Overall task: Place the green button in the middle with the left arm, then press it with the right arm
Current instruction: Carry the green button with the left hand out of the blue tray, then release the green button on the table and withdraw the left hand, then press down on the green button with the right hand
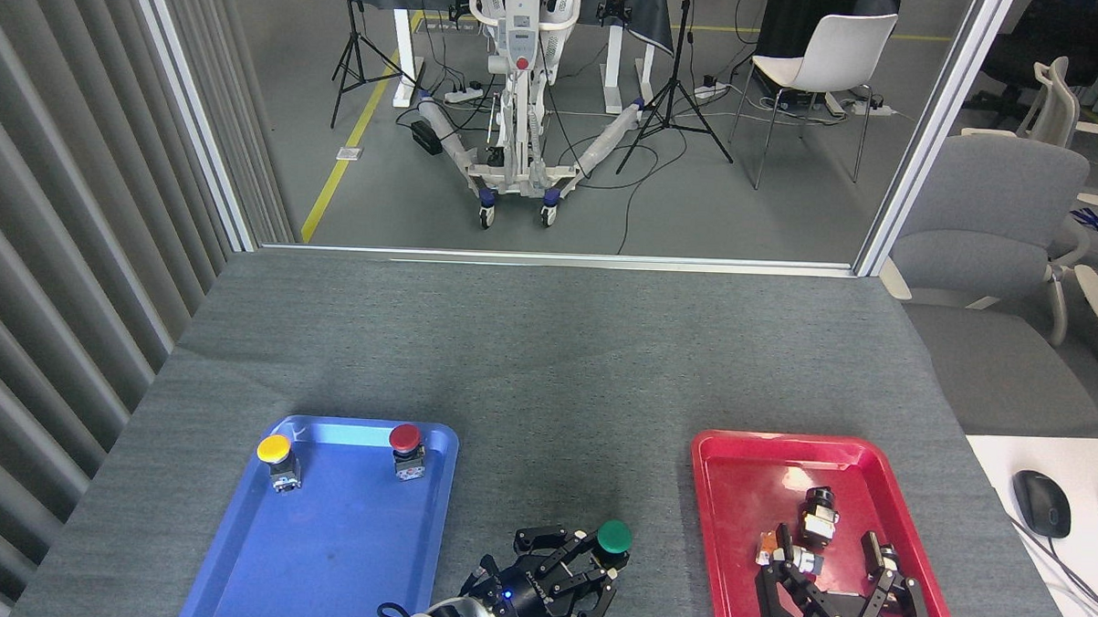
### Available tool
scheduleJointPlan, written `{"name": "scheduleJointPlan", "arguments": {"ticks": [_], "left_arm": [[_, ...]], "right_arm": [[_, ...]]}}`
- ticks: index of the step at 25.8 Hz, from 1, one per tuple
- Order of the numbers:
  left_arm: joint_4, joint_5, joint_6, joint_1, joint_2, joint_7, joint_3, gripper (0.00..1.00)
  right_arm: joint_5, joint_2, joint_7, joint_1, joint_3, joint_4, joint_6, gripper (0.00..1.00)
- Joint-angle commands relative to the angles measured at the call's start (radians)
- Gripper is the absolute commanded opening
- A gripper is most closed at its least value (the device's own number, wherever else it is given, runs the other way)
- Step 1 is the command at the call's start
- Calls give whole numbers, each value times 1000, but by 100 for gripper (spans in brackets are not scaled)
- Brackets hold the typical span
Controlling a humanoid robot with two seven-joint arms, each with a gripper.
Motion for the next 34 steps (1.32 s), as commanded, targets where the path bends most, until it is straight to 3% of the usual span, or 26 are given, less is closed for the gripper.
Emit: {"name": "scheduleJointPlan", "arguments": {"ticks": [1,6,9,11,13,14,17,21,24,29,34], "left_arm": [[-7,1,-1,1,-4,5,0,90],[-36,1,-1,12,-6,6,4,93],[-166,-2,11,84,17,-1,8,93],[-290,0,14,147,86,-9,25,93],[-401,-2,61,197,138,-9,77,92],[-445,-5,96,232,151,-11,96,92],[-573,1,225,314,210,-14,166,93],[-622,106,481,466,213,-5,405,99],[-649,144,490,495,236,-11,465,99],[-718,156,439,524,338,-28,613,99],[-755,182,334,528,356,-86,675,99]], "right_arm": [[0,-1,2,0,2,1,1,75],[0,-3,41,-5,5,1,-2,49],[0,-3,42,-6,9,1,-4,37],[3,-4,42,-6,14,1,-13,24],[10,-9,41,-8,25,1,-46,4],[17,-7,41,-10,35,1,-62,0],[52,-9,39,-40,75,9,-68,0],[91,-7,41,-106,158,59,-66,0],[105,-10,42,-151,230,99,-77,0],[129,-7,47,-189,327,167,-100,0],[163,22,59,-192,339,246,-92,0]]}}
